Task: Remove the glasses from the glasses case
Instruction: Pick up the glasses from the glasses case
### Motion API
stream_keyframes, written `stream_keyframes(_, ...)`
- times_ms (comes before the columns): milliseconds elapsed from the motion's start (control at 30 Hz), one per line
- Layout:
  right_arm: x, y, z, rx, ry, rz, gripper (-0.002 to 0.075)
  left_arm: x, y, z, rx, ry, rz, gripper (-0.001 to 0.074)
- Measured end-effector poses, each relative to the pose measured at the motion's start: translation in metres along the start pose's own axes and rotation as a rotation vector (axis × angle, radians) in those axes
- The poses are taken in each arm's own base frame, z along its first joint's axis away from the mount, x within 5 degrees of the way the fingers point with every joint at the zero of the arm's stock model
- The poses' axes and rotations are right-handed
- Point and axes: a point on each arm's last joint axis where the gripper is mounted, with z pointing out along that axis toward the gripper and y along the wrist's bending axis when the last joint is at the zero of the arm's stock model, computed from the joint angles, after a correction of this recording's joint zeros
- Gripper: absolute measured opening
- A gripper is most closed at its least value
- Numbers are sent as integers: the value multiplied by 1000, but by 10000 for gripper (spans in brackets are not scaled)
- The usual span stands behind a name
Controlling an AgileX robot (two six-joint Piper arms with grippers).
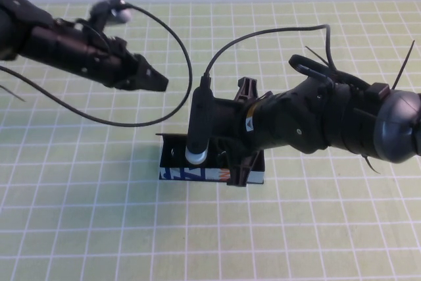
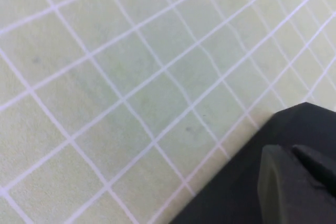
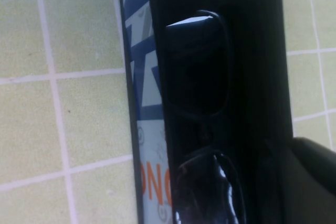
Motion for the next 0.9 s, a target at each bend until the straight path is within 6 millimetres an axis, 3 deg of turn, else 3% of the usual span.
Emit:
stream_keyframes(133, 0, 0, 0, 1, -1, 3, -3, 3, -30, -30, -4, -26, 113, -4)
stream_keyframes(267, 0, -1, 0, 2, -1, 8, -3, 30, -39, -27, 53, 4, 167, -4)
stream_keyframes(500, 1, -1, 0, 5, -3, 13, -3, 74, -19, 6, 111, 86, 188, -4)
stream_keyframes(900, 1, -3, 0, 14, -11, 37, -3, 85, 10, 41, 141, -4, 232, -4)
